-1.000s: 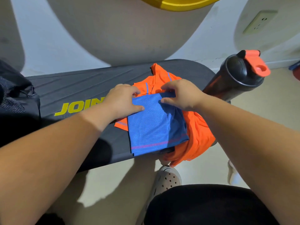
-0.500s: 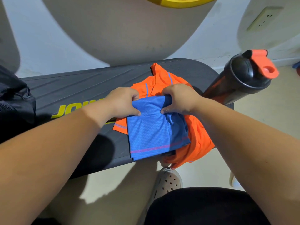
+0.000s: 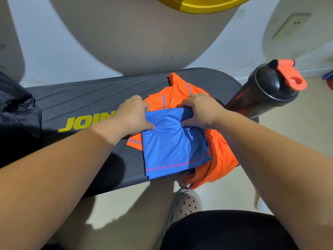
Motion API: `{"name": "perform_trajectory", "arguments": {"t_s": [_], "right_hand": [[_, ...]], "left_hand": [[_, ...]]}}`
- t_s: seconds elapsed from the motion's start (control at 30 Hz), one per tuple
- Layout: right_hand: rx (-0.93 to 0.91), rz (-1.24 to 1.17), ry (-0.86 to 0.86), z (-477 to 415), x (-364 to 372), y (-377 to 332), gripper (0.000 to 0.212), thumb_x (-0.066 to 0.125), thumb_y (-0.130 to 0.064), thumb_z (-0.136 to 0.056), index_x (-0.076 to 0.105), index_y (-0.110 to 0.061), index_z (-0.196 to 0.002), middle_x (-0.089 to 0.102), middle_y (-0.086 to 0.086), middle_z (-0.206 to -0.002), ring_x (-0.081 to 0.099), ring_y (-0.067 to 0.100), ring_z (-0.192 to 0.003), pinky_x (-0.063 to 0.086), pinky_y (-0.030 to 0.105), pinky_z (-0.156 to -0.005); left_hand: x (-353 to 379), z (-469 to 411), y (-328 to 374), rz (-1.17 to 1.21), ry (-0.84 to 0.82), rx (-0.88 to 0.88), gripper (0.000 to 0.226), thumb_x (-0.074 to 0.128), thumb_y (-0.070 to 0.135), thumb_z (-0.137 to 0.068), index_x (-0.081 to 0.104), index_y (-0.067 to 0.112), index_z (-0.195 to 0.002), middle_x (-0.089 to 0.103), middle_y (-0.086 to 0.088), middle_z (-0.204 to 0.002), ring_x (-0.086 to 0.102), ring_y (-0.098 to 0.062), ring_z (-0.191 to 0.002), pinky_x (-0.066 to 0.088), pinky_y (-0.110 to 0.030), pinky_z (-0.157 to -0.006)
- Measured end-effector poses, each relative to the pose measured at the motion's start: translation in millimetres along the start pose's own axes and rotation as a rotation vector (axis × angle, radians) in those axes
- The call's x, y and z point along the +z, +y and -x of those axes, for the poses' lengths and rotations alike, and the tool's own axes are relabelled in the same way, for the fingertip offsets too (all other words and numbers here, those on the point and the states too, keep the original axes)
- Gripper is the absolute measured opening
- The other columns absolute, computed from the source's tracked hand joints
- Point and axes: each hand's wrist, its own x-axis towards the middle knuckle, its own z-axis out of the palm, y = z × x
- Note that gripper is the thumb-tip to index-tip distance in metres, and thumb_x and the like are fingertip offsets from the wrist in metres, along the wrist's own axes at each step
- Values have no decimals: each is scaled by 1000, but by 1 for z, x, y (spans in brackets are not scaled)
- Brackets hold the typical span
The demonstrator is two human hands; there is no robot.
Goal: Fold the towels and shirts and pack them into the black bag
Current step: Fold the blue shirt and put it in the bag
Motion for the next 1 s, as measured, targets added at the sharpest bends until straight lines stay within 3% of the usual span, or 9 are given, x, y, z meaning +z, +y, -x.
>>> {"name": "perform_trajectory", "arguments": {"t_s": [0.17, 0.23, 0.3, 0.37, 0.5, 0.63, 0.7, 0.8, 1.0], "right_hand": [[58, 129, -13, -2, -4, 0, 64, 78, -66, -62, 67, -27, -111, 58, 0, -109, 50, 26, -105, 44, 42, -96], [87, 59, -48, -3, -4, 1, 68, 74, -73, -58, 63, -28, -108, 59, -3, -109, 50, 27, -106, 44, 43, -96], [108, -95, -55, -5, -5, 2, 71, 68, -74, -58, 63, -31, -115, 65, -7, -114, 54, 26, -110, 45, 43, -99], [97, -142, -82, -6, -8, 3, 59, 73, -59, -70, 65, -29, -120, 68, -5, -116, 59, 23, -111, 47, 38, -97], [52, -193, -83, -11, -18, -3, 22, 79, -33, -78, 73, -22, -97, 66, -7, -82, 60, 16, -84, 41, 26, -70], [53, -484, -15, -19, -26, -15, 17, 85, -21, -76, 70, -20, -82, 67, -13, -71, 60, 1, -65, 46, 15, -63], [92, -651, 19, -23, -24, -22, 19, 85, -14, -76, 67, -12, -80, 69, -3, -69, 61, 2, -59, 49, 16, -59], [152, -773, 126, -25, -18, -29, 23, 84, -7, -74, 62, -14, -76, 65, 1, -70, 58, 5, -58, 47, 16, -56], [35, -555, 182, -3, -24, -27, 25, 83, -8, -69, 65, -23, -76, 71, -2, -82, 63, 15, -72, 53, 34, -72]], "left_hand": [[2, 3, -1, 211, 42, -43, 40, 89, 31, -66, 58, 23, -90, 56, 9, -82, 53, -15, -75, 39, -29, -59], [2, 2, -3, 349, 21, -105, 38, 88, 29, -69, 64, 26, -99, 60, 10, -83, 58, -15, -77, 46, -32, -64], [-1, 0, -6, 405, -13, -142, 31, 87, 22, -69, 71, 23, -96, 69, 3, -81, 66, -21, -77, 55, -38, -72], [-6, -1, -7, 353, -40, -141, 22, 87, 17, -69, 74, 22, -86, 69, 4, -76, 65, -17, -72, 52, -30, -69], [-27, -1, -8, 296, -109, -116, 17, 87, 13, -69, 72, 20, -70, 65, 8, -63, 57, -11, -59, 42, -24, -58], [-55, -6, -19, 211, -83, -120, 17, 86, 16, -70, 69, 21, -70, 64, 3, -64, 53, -13, -57, 37, -24, -53], [-61, -9, -25, 218, 4, -136, 17, 86, 18, -70, 70, 19, -74, 64, 1, -67, 54, -16, -60, 37, -24, -53], [-58, -9, -29, 281, 143, -157, 16, 86, 19, -70, 71, 17, -77, 68, -1, -72, 53, -15, -60, 38, -24, -54], [-49, 21, -29, 326, 219, 3, 20, 85, 11, -66, 66, 14, -68, 63, 3, -62, 46, -8, -50, 35, -26, -52]]}}
